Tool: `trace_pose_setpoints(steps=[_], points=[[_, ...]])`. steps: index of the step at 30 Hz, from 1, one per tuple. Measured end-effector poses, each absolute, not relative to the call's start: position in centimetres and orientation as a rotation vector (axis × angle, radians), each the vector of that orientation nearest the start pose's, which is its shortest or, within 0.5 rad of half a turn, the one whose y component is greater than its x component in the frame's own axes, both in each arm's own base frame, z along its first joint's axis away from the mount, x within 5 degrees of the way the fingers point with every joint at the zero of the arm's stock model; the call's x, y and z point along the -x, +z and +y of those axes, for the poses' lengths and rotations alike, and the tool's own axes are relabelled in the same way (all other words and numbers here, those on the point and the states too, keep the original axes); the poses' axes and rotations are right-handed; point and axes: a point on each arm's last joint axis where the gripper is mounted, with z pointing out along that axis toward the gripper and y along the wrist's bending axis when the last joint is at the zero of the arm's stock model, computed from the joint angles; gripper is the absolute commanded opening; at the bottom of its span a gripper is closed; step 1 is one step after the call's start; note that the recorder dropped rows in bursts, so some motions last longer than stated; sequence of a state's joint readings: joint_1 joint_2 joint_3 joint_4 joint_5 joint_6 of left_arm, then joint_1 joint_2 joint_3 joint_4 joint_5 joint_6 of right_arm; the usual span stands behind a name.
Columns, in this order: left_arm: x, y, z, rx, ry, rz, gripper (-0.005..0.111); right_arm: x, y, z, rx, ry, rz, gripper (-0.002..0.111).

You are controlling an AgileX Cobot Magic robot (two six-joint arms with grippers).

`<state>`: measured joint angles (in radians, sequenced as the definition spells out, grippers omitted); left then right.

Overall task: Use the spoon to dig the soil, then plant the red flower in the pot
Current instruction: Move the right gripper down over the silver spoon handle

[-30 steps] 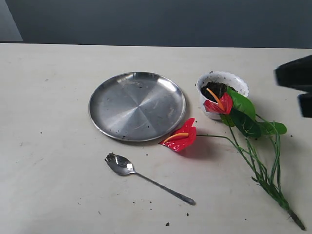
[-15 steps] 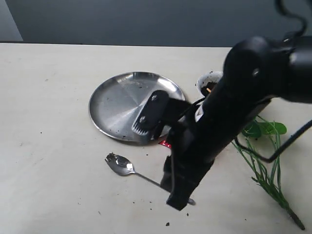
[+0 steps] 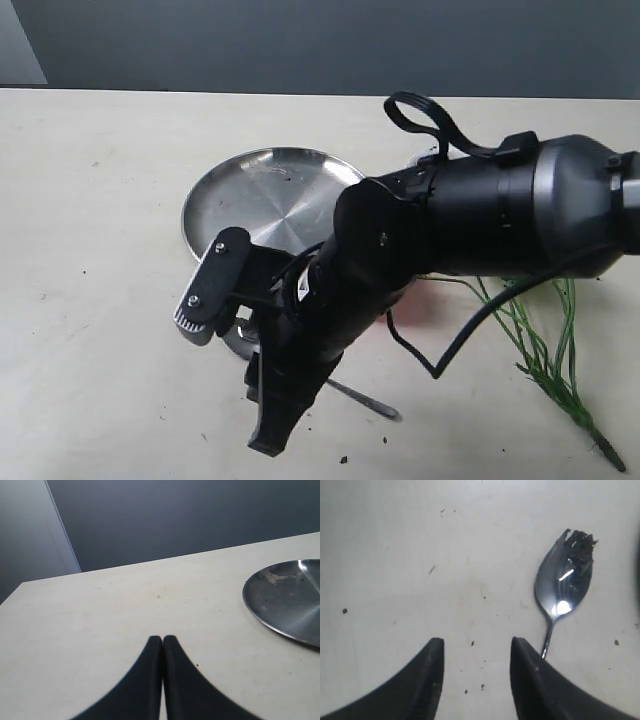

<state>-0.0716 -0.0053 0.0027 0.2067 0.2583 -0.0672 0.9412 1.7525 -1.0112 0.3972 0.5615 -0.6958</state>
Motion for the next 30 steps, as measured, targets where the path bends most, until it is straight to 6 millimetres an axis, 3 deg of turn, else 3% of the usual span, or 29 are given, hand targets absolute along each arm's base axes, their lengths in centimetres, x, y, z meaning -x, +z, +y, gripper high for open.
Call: trace_pose_setpoints(steps=[5, 12, 18, 30], points=[[-5.5, 19.0, 0.1, -0.139, 0.091, 1.729, 0.002, -18.6, 17.5, 27.9, 1.760, 0.361, 2.185, 0.041], [-5.5, 19.0, 0.1, -0.139, 0.091, 1.729, 0.002, -18.8, 14.0, 28.2, 1.812, 0.325, 2.273, 0.041], [-5.5, 19.0, 0.1, -0.139, 0.091, 1.729, 0.002, -19.3, 12.4, 28.5, 1.810, 0.296, 2.267, 0.041], [-5.5, 19.0, 0.1, -0.139, 0.091, 1.729, 0.002, -20.1, 12.4, 28.5, 1.819, 0.197, 2.175, 0.041]])
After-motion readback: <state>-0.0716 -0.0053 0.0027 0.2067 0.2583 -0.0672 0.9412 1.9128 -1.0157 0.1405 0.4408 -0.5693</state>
